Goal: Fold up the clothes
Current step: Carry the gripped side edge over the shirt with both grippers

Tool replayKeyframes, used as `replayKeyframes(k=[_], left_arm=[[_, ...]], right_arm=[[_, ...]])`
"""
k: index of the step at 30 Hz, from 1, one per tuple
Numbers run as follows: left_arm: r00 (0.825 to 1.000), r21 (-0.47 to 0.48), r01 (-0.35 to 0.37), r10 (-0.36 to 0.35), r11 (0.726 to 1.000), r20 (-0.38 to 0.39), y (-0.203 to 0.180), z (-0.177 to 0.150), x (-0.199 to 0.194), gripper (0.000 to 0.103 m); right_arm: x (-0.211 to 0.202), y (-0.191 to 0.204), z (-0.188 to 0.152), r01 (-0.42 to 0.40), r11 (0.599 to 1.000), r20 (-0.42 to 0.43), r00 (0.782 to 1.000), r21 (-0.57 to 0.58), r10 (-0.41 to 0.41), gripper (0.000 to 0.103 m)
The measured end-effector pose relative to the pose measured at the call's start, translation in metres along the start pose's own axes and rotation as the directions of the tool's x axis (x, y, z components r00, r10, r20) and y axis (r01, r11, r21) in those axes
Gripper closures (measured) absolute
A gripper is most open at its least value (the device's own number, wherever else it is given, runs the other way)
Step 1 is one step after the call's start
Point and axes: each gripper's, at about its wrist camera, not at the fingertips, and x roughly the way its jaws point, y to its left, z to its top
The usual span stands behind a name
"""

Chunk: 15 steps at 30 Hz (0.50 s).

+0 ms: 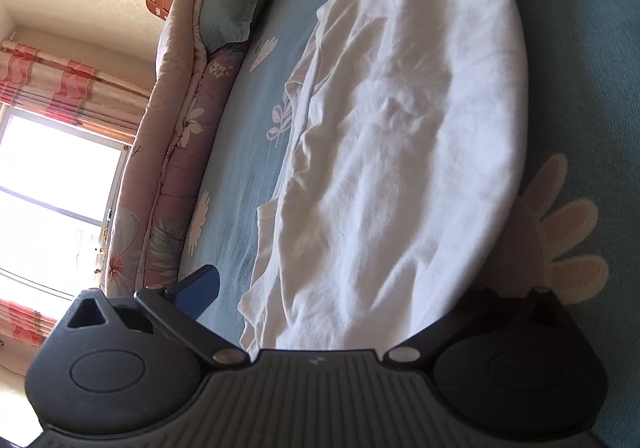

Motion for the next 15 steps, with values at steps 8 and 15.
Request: replayKeyframes(k=[8,15], left_arm=[[0.998,0.080,-0.045,0.049,0.996,-0.047,-0.007,0.004,0.007,0.001],[1.000,0.139,0.009,-0.006,0.990,-0.019,-0.037,0.004,-0.005,0.065]], right_arm=[[-0.002,0.014,-0.003,0.061,0.993,0.015,0.998,-0.102,-0.060,0.000],[-0.010,0.043,-0.007,0.056,0.992,0.005,0.998,-0.110,-0.056,0.093]])
